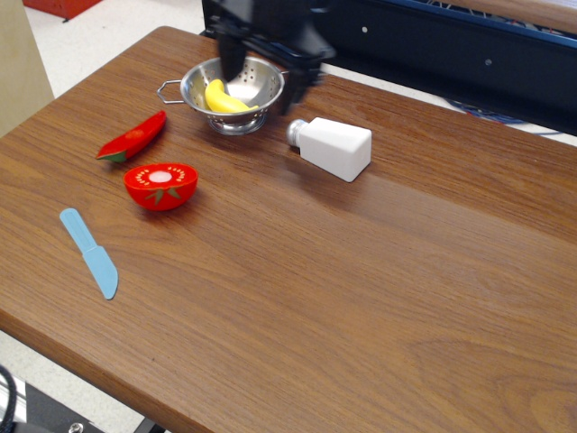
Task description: Take banana out of colander
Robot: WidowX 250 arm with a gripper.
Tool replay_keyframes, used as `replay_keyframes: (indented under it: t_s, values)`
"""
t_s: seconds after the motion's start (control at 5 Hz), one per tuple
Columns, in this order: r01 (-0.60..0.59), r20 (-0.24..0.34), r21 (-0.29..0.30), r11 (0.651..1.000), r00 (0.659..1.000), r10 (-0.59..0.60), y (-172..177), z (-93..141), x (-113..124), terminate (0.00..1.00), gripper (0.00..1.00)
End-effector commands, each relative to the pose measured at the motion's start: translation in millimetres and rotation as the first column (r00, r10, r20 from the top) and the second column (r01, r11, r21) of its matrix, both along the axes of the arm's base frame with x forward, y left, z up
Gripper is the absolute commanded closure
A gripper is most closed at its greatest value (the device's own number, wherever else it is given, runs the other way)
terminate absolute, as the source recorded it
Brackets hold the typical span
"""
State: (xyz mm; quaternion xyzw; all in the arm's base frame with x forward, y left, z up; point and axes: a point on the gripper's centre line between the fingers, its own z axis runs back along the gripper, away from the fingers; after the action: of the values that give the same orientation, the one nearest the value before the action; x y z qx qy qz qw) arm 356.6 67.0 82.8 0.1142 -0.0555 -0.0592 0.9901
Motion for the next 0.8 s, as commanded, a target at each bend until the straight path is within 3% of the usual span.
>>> replay_keyframes:
  t_s: [0.0,0.2,0.4,0.6]
  values:
    - [0.475,-0.031,0.106,0.874,0.88,-0.474,28,25,20,0.0,0.0]
    - [0.684,-0.12,0.066,0.726,0.728,-0.675,37,30,32,0.0,0.0]
    - [0.845,-0.169,0.012,0.534,0.528,-0.832,37,32,37,0.0,0.0]
    - [0.951,-0.131,-0.035,0.308,0.301,-0.944,40,29,35,0.0,0.0]
